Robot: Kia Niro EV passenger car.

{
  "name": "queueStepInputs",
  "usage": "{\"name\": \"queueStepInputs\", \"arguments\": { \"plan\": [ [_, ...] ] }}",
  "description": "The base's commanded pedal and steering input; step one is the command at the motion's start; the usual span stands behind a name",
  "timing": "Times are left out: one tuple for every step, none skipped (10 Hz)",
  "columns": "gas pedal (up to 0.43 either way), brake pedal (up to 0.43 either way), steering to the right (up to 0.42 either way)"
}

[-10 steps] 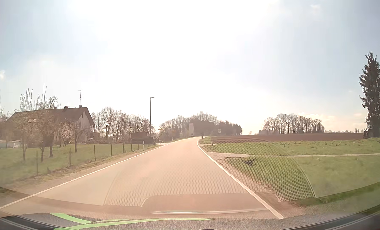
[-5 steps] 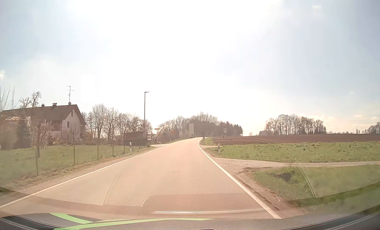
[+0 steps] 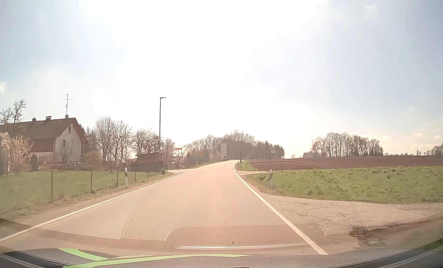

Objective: Follow the waypoints while adhering to traffic rules and regulations

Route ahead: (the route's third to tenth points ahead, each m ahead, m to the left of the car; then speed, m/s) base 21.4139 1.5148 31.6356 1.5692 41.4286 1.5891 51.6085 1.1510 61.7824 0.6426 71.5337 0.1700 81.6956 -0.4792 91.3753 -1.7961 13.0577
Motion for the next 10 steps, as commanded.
{"name": "queueStepInputs", "arguments": {
  "plan": [
    [0.177, 0.000, -0.003],
    [0.189, 0.000, -0.003],
    [0.189, 0.000, -0.003],
    [0.189, 0.000, -0.003],
    [0.197, 0.000, -0.002],
    [0.197, 0.000, -0.001],
    [0.197, 0.000, -0.001],
    [0.209, 0.000, 0.000],
    [0.209, 0.000, 0.000],
    [0.209, 0.000, 0.000]
  ]
}}
